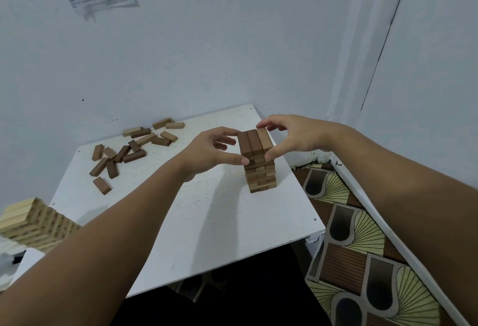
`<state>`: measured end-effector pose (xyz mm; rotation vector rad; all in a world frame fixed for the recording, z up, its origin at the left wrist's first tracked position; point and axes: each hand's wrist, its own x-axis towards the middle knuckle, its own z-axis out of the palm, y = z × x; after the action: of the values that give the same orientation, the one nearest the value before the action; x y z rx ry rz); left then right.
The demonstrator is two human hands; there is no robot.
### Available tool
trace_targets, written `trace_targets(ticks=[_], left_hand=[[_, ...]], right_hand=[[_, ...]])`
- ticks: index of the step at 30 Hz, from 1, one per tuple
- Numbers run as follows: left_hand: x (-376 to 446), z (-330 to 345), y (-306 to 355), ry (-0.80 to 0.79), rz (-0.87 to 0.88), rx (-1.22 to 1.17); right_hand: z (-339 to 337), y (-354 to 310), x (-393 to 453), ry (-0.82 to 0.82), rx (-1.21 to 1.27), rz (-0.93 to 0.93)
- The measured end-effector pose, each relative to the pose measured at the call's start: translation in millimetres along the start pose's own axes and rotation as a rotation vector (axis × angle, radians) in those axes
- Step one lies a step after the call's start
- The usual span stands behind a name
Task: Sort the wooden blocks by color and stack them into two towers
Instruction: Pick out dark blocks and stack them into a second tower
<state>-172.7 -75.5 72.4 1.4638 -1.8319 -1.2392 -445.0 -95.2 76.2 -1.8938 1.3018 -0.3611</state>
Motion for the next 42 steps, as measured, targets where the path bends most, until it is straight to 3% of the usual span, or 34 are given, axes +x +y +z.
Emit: trace_targets(ticks=[11,16,20,24,30,37,42], left_hand=[[-0.7,0.7,3.4,-0.017,-0.023,-0.004],[-13.8,-19.2,-5.1,-0.03,-0.093,-0.008],[-35.3,-44.3,-30.6,0.155,-0.121,-0.014],[-58.3,-63.8,-70.0,0.425,-0.14,-0.031],[-93.2,-77.9,-124.4,0.648,-0.259,0.012],[-102.1,-81.1,-180.4,0.561,-0.395,0.417],[-89.2,-85.8,-198.1,0.678,-0.434,0.616]], right_hand=[[1.5,-3.0,0.0,-0.007,-0.017,0.023],[2.9,-23.3,-3.4,0.166,0.095,-0.018],[9.6,-55.0,9.9,0.36,-0.161,-0.124],[35.9,-99.1,26.9,0.397,-0.456,-0.22],[114.6,-146.3,59.5,0.28,-0.598,-0.342],[207.5,-124.4,101.6,-0.041,-0.556,-0.17],[233.9,-117.6,124.9,-0.061,-0.581,-0.183]])
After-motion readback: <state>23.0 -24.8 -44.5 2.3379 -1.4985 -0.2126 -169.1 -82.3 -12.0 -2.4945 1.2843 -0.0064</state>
